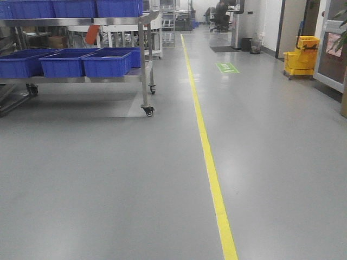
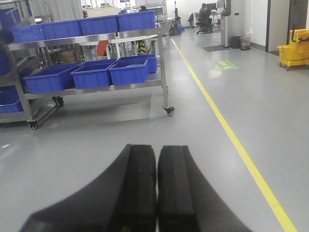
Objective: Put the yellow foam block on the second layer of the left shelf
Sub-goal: 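Drive along the aisle with the cube held in the right gripper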
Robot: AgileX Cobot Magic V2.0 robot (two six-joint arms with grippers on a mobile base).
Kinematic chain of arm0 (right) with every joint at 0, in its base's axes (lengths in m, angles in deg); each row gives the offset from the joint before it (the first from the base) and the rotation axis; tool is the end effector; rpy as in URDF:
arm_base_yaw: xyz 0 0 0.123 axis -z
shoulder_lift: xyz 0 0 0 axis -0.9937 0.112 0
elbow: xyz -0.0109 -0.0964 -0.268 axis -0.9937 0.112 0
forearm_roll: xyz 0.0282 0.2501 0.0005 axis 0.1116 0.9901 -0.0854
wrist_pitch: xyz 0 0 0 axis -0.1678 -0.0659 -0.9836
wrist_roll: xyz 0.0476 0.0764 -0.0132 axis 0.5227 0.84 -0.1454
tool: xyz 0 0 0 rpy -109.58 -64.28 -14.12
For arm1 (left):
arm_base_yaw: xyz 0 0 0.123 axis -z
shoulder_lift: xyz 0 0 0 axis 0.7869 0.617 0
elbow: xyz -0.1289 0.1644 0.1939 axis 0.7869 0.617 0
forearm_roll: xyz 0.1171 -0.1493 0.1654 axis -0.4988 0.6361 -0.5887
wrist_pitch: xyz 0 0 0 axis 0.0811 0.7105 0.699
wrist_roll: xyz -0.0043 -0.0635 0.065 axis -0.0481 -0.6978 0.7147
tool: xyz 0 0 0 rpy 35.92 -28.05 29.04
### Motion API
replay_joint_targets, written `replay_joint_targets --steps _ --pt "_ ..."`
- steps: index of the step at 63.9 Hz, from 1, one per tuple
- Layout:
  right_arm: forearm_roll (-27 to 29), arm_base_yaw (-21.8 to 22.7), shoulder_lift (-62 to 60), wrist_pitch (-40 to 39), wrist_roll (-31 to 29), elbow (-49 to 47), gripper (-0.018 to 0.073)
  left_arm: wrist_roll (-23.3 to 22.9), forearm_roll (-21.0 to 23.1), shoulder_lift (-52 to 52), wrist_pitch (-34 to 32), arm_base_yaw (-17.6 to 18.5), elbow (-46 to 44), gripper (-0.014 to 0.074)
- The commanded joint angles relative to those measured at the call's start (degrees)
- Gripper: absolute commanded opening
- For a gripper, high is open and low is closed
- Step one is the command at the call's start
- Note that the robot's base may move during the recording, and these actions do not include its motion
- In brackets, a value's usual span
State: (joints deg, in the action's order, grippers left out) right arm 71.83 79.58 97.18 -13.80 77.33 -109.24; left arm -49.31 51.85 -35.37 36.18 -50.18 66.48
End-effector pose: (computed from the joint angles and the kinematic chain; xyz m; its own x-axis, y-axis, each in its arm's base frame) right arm 0.0829 0.0029 0.2988 -0.0745 -0.0621 -0.9953 -0.0421 0.9974 -0.0591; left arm 0.0563 -0.0009 0.2062 0.0290 0.0473 -0.9985 0.0204 0.9986 0.0479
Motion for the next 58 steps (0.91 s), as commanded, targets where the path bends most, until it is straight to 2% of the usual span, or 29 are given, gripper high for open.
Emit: replay_joint_targets --steps 1,58 --pt "-0.76 0.45 0.45 -5.5 -0.31 -1.56 0.0467 -0.29 0.34 -1.14 -4.69 0.14 1.32 0.0137" --pt "-0.76 0.45 0.45 -5.5 -0.31 -1.56 0.0467 -0.29 0.34 -1.14 -4.69 0.14 1.32 0.0137"
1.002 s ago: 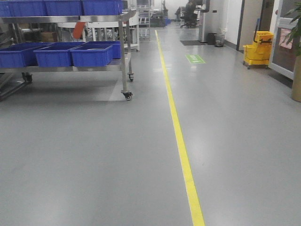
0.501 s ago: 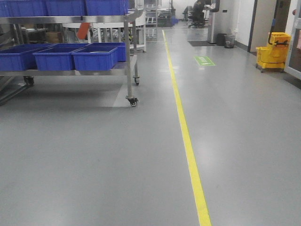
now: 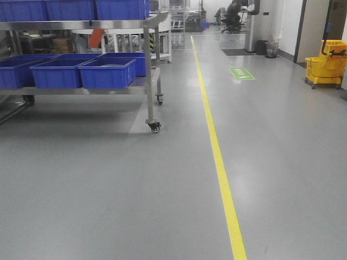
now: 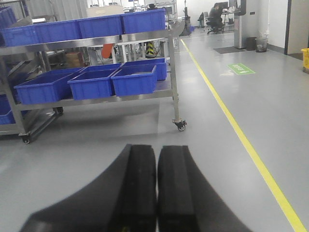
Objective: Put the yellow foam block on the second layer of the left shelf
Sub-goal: 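Drive along the aisle with the cube held in the right gripper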
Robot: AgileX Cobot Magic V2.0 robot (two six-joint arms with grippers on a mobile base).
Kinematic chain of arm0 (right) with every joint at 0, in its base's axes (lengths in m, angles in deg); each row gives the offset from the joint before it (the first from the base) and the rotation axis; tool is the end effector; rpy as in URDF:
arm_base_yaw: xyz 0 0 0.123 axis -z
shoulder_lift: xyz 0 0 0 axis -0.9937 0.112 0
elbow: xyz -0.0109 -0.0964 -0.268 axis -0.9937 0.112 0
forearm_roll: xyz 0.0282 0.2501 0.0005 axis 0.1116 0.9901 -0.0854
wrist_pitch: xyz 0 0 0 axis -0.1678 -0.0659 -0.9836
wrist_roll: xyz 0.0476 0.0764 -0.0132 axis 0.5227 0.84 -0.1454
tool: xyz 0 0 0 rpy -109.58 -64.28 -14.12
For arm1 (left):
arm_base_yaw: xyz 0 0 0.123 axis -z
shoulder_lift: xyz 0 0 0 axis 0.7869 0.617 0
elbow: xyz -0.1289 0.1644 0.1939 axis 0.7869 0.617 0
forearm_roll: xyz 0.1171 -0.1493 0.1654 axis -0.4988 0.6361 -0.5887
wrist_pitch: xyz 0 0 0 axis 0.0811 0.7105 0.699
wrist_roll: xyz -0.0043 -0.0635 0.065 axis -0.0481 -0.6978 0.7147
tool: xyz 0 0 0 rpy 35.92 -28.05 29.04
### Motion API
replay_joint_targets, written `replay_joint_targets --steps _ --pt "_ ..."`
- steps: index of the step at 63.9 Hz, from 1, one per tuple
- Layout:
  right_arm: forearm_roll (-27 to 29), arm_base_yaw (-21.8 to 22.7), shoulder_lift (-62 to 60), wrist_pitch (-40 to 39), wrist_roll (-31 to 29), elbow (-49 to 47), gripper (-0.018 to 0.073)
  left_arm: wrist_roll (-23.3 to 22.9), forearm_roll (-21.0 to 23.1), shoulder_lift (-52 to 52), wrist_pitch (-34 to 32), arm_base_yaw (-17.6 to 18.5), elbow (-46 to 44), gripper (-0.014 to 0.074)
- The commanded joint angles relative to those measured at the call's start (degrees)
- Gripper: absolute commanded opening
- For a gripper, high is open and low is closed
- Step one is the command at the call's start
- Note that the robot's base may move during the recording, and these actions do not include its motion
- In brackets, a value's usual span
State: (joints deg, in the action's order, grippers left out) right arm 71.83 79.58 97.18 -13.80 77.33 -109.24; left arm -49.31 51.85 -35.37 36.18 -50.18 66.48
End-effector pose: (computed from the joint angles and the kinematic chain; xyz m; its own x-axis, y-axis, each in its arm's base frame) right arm 0.0829 0.0029 0.2988 -0.0745 -0.0621 -0.9953 -0.0421 0.9974 -0.0591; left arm 0.0563 -0.0009 0.2062 0.0290 0.0473 -0.9985 0.0204 0.9986 0.0479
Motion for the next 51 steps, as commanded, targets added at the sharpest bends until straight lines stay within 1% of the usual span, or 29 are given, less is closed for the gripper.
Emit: replay_joint_targets --steps 1,51 --pt "-0.76 0.45 0.45 -5.5 -0.31 -1.56 0.0467 -0.29 0.34 -1.14 -4.69 0.14 1.32 0.0137" --pt "-0.76 0.45 0.5 -5.44 -0.31 -1.56 0.0467 -0.29 0.34 -1.14 -4.69 0.14 1.32 0.0137"
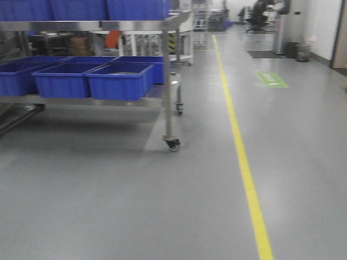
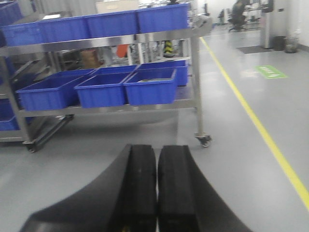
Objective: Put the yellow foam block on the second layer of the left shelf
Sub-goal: 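Drive along the aisle with the cube held in the right gripper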
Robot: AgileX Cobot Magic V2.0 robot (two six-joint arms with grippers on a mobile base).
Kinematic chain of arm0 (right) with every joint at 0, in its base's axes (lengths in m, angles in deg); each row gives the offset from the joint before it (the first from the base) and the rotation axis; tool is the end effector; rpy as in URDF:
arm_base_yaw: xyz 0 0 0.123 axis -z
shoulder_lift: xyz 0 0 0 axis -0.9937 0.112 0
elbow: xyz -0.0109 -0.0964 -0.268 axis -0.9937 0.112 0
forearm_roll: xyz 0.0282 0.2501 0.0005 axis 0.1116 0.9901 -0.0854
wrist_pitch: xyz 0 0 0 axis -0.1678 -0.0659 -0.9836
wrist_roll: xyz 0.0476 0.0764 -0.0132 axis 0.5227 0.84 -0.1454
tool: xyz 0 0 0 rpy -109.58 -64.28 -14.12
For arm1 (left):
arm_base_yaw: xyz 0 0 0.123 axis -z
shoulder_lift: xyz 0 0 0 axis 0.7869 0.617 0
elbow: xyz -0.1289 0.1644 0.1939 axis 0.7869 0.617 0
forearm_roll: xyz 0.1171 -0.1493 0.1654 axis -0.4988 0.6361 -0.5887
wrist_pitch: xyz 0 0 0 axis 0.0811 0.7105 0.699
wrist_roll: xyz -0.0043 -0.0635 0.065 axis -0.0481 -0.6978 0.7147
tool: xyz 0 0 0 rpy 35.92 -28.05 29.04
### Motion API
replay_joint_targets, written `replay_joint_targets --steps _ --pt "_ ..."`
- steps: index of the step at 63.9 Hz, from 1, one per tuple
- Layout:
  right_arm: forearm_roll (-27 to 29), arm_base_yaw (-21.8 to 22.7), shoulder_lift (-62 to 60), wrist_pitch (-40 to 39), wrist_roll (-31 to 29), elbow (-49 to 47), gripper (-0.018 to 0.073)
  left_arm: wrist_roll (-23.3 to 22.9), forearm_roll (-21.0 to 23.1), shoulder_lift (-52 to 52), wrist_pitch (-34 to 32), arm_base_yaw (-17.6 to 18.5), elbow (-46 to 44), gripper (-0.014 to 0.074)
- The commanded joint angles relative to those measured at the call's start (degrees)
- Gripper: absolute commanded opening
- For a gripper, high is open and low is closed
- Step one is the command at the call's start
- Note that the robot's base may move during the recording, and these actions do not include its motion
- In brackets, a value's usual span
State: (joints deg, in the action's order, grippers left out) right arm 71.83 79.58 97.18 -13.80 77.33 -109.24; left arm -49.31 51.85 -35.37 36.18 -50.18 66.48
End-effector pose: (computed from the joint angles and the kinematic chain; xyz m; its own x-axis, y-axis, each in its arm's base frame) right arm 0.0829 0.0029 0.2988 -0.0745 -0.0621 -0.9953 -0.0421 0.9974 -0.0591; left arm 0.0563 -0.0009 0.2062 0.0290 0.0473 -0.9985 0.0204 0.9986 0.0479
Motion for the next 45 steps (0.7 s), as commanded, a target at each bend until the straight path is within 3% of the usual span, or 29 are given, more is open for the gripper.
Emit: replay_joint_targets --steps 1,45 --pt "-0.76 0.45 0.5 -5.44 -0.31 -1.56 0.0467 -0.29 0.34 -1.14 -4.69 0.14 1.32 0.0137" --pt "-0.76 0.45 0.54 -5.39 -0.31 -1.56 0.0467 -0.29 0.34 -1.14 -4.69 0.12 1.32 0.0137"
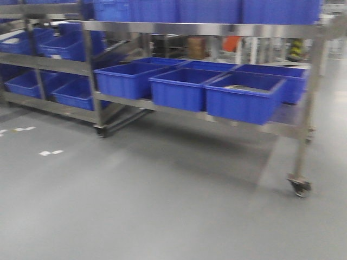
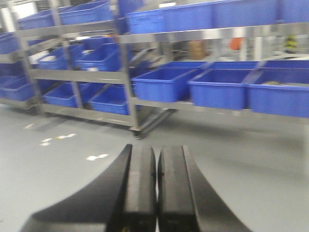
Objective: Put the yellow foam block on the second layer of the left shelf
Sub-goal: 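Drive along the aisle with the cube held in the right gripper, then turn toward the shelf of blue bins, cube still held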
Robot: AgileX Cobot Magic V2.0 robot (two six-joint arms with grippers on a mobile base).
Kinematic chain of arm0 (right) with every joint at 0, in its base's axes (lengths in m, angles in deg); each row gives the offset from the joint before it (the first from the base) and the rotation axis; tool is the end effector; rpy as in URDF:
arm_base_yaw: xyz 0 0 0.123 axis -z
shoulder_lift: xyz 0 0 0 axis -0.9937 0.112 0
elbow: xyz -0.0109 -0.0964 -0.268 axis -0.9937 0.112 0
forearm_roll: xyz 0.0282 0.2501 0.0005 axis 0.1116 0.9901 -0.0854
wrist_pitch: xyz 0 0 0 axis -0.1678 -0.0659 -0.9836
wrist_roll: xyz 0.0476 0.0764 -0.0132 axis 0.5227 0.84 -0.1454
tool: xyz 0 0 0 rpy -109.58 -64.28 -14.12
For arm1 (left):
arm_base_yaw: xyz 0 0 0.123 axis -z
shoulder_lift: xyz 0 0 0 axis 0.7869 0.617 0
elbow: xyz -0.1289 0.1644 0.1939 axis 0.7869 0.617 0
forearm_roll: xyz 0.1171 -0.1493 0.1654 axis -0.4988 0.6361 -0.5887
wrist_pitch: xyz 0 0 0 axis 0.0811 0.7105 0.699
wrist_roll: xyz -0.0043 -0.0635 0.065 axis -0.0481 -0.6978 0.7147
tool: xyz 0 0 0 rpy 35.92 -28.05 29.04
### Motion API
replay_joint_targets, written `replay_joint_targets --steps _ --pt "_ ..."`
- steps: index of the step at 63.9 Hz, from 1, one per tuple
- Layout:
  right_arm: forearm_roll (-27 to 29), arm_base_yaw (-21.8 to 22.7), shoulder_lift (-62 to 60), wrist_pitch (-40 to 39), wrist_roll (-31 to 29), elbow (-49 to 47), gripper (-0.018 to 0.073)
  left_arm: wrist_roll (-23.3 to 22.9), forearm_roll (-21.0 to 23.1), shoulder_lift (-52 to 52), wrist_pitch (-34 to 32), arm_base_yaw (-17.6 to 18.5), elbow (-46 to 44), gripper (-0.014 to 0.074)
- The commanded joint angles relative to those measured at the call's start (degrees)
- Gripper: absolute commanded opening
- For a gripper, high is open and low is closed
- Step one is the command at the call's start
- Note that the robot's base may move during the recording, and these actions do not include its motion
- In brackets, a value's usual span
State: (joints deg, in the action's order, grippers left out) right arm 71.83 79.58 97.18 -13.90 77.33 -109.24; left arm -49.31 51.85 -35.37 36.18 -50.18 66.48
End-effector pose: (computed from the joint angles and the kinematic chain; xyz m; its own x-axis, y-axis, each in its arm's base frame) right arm 0.0829 0.0029 0.2989 -0.0728 -0.0620 -0.9954 -0.0423 0.9974 -0.0591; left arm 0.0563 -0.0009 0.2062 0.0290 0.0473 -0.9985 0.0204 0.9986 0.0479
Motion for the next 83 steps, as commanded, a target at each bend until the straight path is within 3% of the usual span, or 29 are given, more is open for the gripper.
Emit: replay_joint_targets --steps 1,83 --pt "-0.76 0.45 0.54 -5.29 -0.31 -1.56 0.0467 -0.29 0.34 -1.14 -4.69 0.12 1.32 0.0137" --pt "-0.76 0.45 0.54 -5.24 -0.31 -1.56 0.0467 -0.29 0.34 -1.14 -4.69 0.12 1.32 0.0137"
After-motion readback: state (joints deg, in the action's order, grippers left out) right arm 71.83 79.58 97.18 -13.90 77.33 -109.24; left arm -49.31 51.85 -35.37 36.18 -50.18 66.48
